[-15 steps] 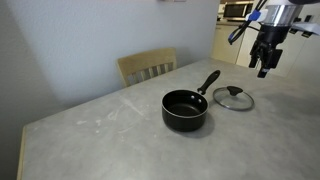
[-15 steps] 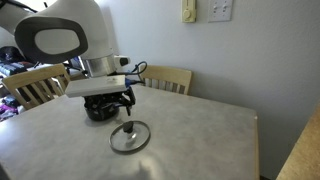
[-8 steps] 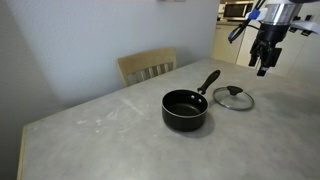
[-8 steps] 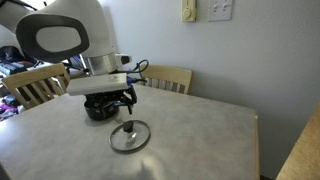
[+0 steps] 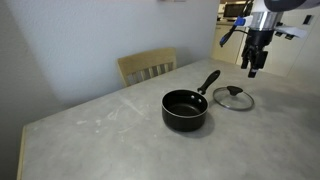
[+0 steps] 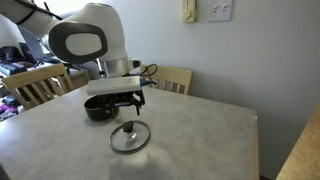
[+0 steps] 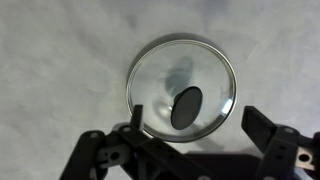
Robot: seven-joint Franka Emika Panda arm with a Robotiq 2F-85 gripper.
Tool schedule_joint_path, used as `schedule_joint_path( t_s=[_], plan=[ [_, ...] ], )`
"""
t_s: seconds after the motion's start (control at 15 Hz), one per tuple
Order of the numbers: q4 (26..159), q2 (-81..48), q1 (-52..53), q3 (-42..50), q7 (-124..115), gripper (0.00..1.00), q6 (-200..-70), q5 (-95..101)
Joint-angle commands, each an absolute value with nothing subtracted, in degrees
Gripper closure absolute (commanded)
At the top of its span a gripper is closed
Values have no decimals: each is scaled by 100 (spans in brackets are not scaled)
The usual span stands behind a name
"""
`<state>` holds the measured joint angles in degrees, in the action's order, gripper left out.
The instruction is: Put the lid on the pot
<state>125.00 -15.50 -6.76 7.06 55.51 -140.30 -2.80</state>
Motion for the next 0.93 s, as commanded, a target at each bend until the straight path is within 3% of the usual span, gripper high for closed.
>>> schedule_joint_path(
  t_s=[0.0,0.87],
  plan=[
    [12047,-2003,-818,471,5522,0,-13695,-107],
    [11632,-2896,-827,249,4061,0,-13914,155]
  ],
)
